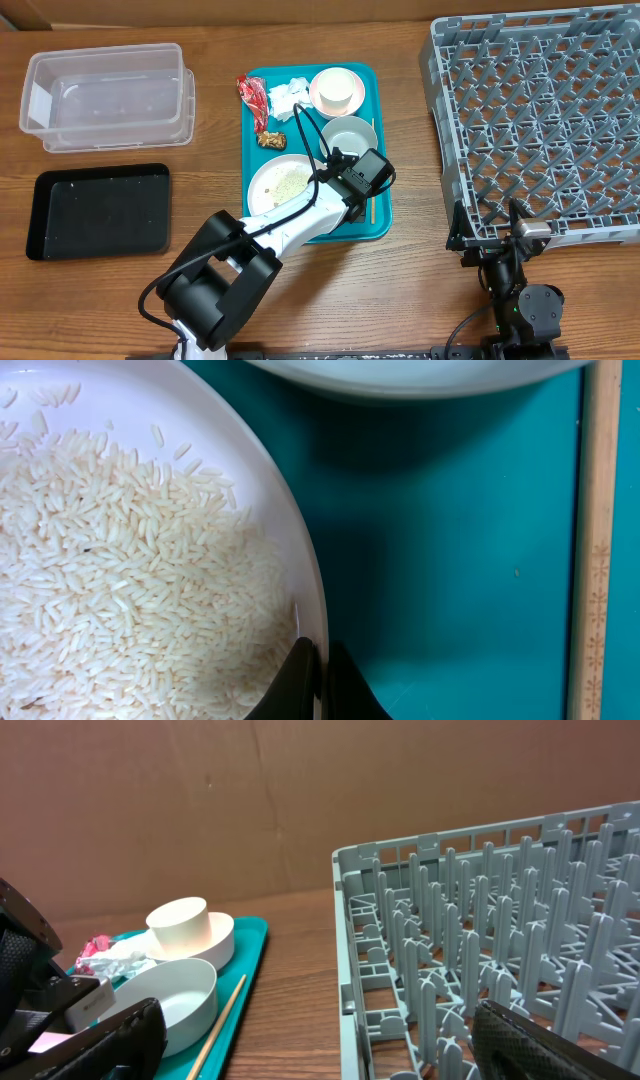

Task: Sort waste into correct bins and load items into the dishwasher
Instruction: 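Grasp the rim of the white rice plate with the left gripper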

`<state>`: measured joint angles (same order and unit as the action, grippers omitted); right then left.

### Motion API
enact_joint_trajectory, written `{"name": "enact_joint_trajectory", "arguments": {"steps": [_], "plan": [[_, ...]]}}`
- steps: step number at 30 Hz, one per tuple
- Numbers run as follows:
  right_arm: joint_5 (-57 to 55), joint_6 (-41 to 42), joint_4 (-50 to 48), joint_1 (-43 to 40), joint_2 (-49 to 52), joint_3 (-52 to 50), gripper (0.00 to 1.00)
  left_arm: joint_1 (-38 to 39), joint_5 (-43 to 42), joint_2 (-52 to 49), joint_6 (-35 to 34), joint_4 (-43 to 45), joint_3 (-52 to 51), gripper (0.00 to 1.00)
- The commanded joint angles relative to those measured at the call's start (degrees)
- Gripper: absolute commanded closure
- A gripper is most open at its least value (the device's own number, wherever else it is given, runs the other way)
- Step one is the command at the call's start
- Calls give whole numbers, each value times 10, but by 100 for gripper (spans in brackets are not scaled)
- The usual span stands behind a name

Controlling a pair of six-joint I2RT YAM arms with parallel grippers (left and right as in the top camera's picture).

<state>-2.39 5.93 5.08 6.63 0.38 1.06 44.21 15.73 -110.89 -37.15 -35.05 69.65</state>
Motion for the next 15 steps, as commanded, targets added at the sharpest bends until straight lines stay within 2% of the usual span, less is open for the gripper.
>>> {"name": "enact_joint_trajectory", "arguments": {"steps": [1,10,15], "plan": [[-5,-4,-5,2,-2,-6,0,1,-16,-14,-6,0,0,96],[-5,-4,-5,2,-2,-6,0,1,-16,-14,-6,-8,10,96],[-5,-4,-5,2,-2,-6,0,1,-16,-14,-6,-45,37,96]]}}
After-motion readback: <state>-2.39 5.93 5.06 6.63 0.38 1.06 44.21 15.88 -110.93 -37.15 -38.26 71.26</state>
